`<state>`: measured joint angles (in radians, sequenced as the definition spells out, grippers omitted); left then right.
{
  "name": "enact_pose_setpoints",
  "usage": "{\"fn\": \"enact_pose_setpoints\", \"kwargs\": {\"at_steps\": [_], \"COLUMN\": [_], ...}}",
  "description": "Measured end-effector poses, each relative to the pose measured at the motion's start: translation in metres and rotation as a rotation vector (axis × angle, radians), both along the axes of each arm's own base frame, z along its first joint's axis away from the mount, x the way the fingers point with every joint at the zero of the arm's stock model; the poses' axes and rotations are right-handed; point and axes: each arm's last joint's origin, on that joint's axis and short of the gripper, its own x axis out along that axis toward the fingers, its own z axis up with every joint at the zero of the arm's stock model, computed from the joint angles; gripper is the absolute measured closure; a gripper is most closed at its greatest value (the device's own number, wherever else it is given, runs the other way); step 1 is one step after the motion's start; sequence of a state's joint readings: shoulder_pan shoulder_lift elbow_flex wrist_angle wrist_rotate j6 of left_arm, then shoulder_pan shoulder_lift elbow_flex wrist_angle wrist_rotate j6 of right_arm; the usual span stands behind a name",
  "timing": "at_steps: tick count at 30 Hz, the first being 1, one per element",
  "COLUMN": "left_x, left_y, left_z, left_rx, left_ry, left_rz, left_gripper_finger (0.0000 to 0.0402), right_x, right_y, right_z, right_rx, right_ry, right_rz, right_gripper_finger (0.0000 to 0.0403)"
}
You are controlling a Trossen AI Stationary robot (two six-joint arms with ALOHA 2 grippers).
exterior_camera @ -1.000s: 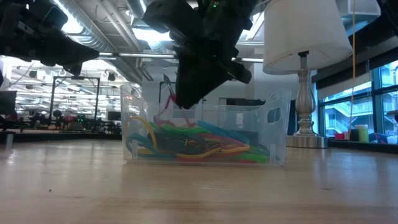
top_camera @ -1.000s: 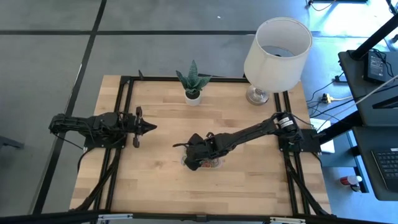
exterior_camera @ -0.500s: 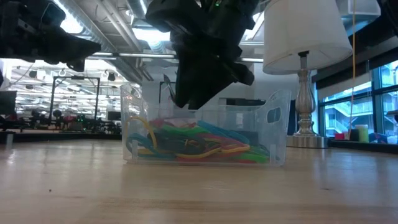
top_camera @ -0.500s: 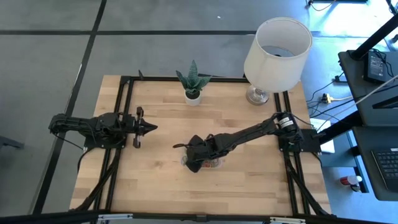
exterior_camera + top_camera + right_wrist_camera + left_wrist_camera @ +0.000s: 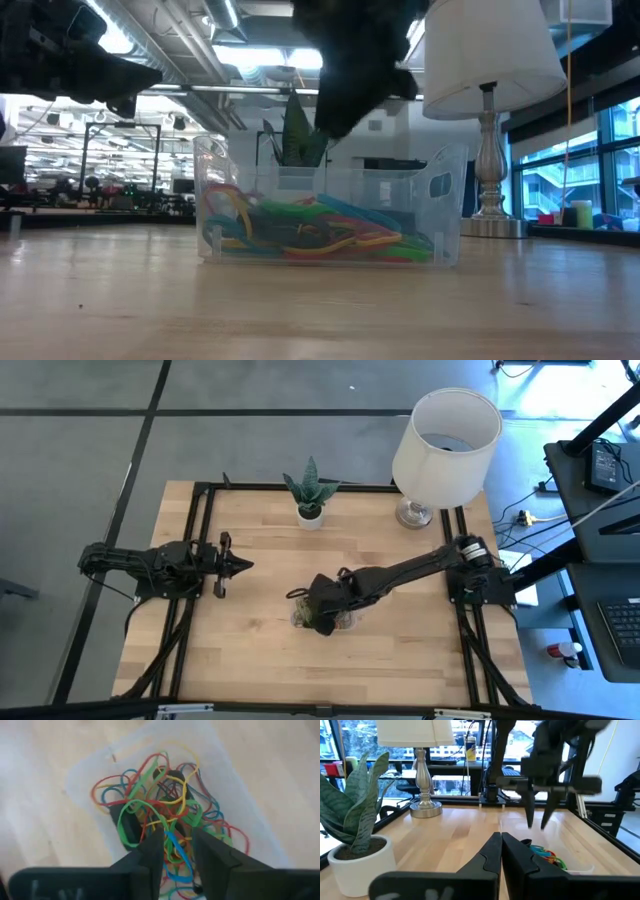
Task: Pick and place rubber bands into bin
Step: Return to Home Position
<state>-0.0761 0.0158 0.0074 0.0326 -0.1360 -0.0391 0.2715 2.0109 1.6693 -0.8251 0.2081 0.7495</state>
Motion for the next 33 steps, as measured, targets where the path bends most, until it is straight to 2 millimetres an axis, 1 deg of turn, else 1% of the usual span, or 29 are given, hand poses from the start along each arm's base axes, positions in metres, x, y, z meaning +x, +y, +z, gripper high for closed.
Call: {"fn": "enact_pose_setpoints", "kwargs": {"at_steps": [2,4,7,9,14,17,21,23,28,33], "left_x": [0.0,0.0,0.0,0.0,0.0,0.0,0.0,0.0,0.0,0.0], "left_y": [0.0,0.0,0.0,0.0,0.0,0.0,0.0,0.0,0.0,0.0], "left_z": [0.0,0.0,0.0,0.0,0.0,0.0,0.0,0.0,0.0,0.0], "left_rx": [0.0,0.0,0.0,0.0,0.0,0.0,0.0,0.0,0.0,0.0], "left_ry": [0.0,0.0,0.0,-0.001,0.0,0.0,-0.001,-0.001,-0.001,-0.001], "left_rz": [0.0,0.0,0.0,0.0,0.0,0.001,0.0,0.0,0.0,0.0], "left_gripper_finger": [0.0394,0.0394,0.0394,0.0393,0.0393,0.0393,0.0393,0.0393,0.0395,0.0395], "right_x": [-0.007,-0.016,-0.035,-0.052,-0.1,-0.131,-0.171,-0.189,-0.225,-0.25], "right_y": [-0.001,-0.002,-0.006,-0.009,-0.016,-0.021,-0.032,-0.037,-0.049,-0.058], "right_z": [0.011,0.017,0.018,0.019,0.019,0.021,0.015,0.012,-0.004,-0.022], "right_rx": [-0.017,-0.042,-0.069,-0.067,-0.043,-0.04,-0.044,-0.06,-0.117,-0.169], "right_ry": [-0.017,-0.026,-0.019,-0.036,-0.19,-0.32,-0.447,-0.518,-0.65,-0.759], "right_rz": [0.043,0.066,0.09,0.098,0.127,0.165,0.215,0.249,0.325,0.432], "right_gripper_finger": [0.0307,0.0333,0.0379,0.0395,0.0387,0.0396,0.0397,0.0395,0.04,0.04]}}
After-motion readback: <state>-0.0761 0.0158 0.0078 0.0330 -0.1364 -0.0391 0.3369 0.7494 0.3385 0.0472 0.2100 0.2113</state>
